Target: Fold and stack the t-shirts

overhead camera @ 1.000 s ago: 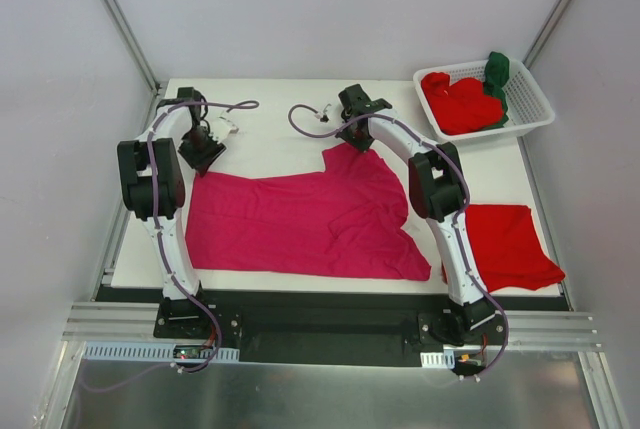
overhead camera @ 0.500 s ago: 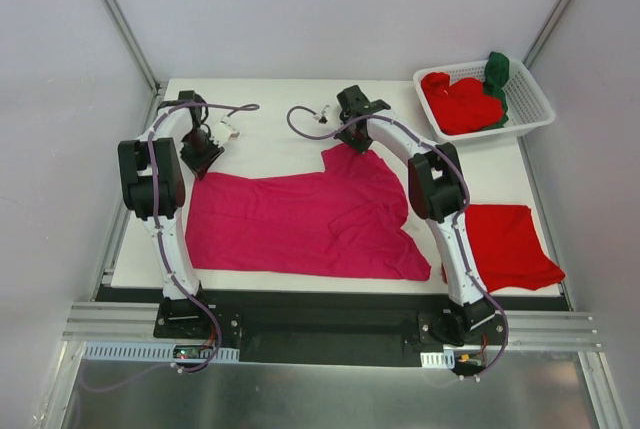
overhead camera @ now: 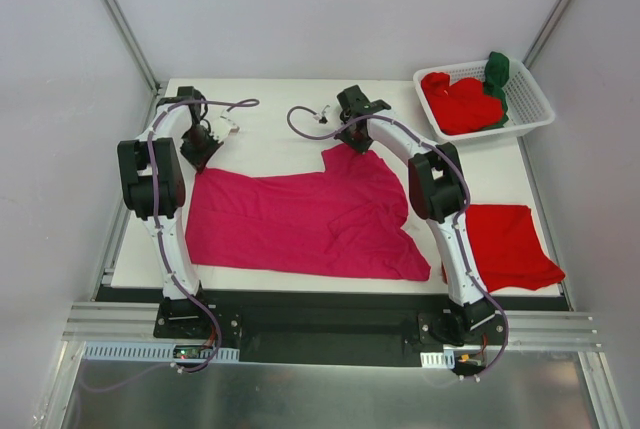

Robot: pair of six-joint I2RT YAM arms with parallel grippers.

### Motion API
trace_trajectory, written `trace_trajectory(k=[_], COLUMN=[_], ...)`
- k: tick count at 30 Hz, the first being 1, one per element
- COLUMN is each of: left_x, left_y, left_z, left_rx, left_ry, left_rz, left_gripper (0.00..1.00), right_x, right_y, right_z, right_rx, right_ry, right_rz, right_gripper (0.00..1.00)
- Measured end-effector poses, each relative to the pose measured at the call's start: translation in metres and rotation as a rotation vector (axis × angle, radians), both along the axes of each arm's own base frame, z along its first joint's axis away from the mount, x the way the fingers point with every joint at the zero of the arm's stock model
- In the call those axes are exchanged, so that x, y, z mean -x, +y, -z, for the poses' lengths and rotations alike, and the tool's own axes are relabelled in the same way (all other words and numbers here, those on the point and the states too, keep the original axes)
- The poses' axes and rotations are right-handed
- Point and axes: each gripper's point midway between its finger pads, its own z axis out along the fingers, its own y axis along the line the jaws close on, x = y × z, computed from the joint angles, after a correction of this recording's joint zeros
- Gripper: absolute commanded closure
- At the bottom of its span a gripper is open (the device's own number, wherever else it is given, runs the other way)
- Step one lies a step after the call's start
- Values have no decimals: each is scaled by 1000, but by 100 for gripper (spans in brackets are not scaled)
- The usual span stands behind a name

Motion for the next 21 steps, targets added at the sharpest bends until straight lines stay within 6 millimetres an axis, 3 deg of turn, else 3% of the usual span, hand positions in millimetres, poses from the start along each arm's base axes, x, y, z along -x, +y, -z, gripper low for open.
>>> trace_trajectory(k=[9, 16, 21], left_x=[7, 37, 39], left_y=[-5, -10, -13], left_z=[4, 6, -10], left_rx=[23, 37, 50], left_ry=[16, 67, 32], left_rz=[1, -5, -13], left_gripper=[100, 100, 100], right_x=[2, 4, 15], right_y=[-3, -4, -9], right_z=[-10, -60, -96], right_rx=[0, -38, -64], right_ry=[-11, -75, -111], right_rz=[10, 22, 32], right_gripper=[99, 99, 99])
